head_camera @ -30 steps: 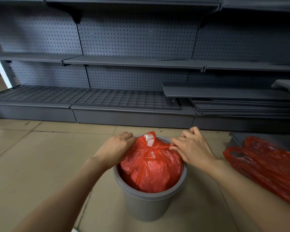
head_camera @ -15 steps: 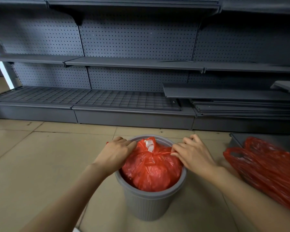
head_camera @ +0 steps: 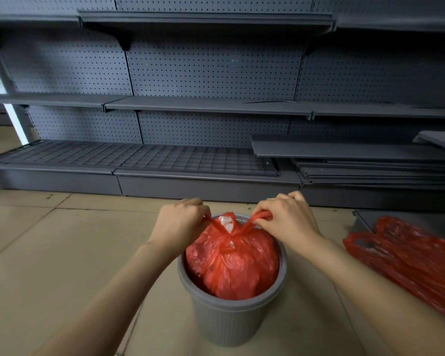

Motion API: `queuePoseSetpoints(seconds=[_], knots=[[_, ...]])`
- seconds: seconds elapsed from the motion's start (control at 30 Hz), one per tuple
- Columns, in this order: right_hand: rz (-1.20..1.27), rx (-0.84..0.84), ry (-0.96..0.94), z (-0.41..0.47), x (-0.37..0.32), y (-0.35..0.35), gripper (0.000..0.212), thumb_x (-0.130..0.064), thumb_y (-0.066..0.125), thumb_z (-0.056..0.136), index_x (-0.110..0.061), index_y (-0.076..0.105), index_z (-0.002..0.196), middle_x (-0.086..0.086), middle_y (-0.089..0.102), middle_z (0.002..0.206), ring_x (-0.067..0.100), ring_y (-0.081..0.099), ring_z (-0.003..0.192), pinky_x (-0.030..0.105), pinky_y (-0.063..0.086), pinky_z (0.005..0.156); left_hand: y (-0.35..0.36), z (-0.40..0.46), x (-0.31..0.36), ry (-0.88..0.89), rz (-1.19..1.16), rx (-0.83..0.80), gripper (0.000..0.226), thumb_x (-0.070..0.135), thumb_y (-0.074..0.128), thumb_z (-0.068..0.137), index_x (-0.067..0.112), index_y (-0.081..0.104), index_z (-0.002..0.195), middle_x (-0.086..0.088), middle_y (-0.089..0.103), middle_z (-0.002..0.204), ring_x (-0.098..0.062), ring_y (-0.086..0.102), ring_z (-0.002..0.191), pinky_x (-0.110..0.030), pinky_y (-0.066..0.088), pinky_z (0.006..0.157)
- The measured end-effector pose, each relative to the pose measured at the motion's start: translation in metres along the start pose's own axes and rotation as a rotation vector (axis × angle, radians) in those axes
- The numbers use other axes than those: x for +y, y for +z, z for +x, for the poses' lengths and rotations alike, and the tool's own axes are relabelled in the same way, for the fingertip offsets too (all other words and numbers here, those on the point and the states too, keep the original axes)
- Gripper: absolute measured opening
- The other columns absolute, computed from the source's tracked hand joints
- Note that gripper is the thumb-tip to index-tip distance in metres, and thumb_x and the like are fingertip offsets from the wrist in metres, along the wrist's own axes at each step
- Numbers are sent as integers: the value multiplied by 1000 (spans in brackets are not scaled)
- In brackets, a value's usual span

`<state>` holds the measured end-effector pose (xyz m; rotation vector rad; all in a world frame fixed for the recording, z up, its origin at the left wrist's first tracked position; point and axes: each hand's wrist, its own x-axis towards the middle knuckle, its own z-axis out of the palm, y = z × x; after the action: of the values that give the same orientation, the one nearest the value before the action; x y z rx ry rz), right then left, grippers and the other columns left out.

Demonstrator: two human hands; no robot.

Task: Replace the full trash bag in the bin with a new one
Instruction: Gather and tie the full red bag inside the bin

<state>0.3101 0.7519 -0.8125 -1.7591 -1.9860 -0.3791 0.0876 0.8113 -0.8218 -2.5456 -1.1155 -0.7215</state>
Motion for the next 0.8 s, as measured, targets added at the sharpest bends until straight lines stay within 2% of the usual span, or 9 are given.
queuePoseSetpoints(seconds=[0.17, 0.27, 0.37, 0.47, 0.53, 0.67, 0.73, 0.8], knots=[[201, -53, 116, 6, -11, -6, 8, -45, 68, 74, -39, 69, 81, -14, 71, 83, 10, 59, 85, 30, 33, 90, -11, 11, 8, -144, -149, 28, 7, 26, 70, 77, 23, 71, 82, 5, 66, 81, -20, 64, 76, -27, 41, 56], [392, -184, 174, 11, -14, -12, 12, -38, 76, 69, -38, 70, 79, -16, 69, 80, 3, 61, 80, 25, 48, 78, -18, 20, 14, -151, -240, 68, 8, 16, 71, 74, 18, 71, 82, 2, 66, 81, -21, 63, 76, -29, 44, 61], [513, -233, 186, 16, -17, -12, 15, -32, 80, 67, -36, 70, 78, -18, 67, 74, -3, 60, 75, 17, 45, 67, -22, 25, 21, -152, -334, 66, 11, 14, 71, 71, 19, 69, 80, 3, 66, 81, -20, 63, 75, -34, 48, 64], [556, -194, 205, 17, -22, -6, 19, -31, 81, 68, -31, 72, 84, -15, 67, 72, 0, 61, 72, 18, 44, 65, -20, 27, 30, -92, -363, 81, 9, 21, 67, 73, 21, 68, 82, 3, 64, 79, -20, 63, 76, -37, 50, 64], [561, -174, 199, 17, -26, -2, 19, -31, 80, 69, -32, 71, 85, -15, 65, 69, 1, 59, 70, 17, 40, 62, -17, 26, 37, -37, -352, 94, 15, 26, 58, 73, 18, 67, 82, 1, 62, 77, -22, 63, 75, -39, 50, 61], [506, -128, 195, 15, -24, 8, 14, -42, 75, 68, -42, 61, 70, -15, 60, 61, 11, 61, 74, 28, 44, 66, -13, 21, 42, 28, -360, 121, 26, 27, 49, 75, 16, 61, 96, 0, 60, 84, -24, 62, 78, -38, 50, 61], [465, -110, 207, 13, -20, 11, 14, -58, 67, 66, -46, 60, 67, -15, 61, 61, 20, 61, 81, 34, 47, 73, -11, 18, 40, 20, -397, 114, 33, 22, 58, 79, 19, 56, 112, 1, 59, 94, -19, 62, 84, -37, 51, 66], [418, -99, 178, 10, -17, 12, 24, -67, 60, 65, -45, 63, 75, -17, 66, 70, 21, 59, 87, 37, 45, 83, -8, 14, 36, 5, -416, 109, 43, 23, 66, 80, 22, 52, 120, 4, 58, 101, -14, 61, 89, -35, 51, 70]])
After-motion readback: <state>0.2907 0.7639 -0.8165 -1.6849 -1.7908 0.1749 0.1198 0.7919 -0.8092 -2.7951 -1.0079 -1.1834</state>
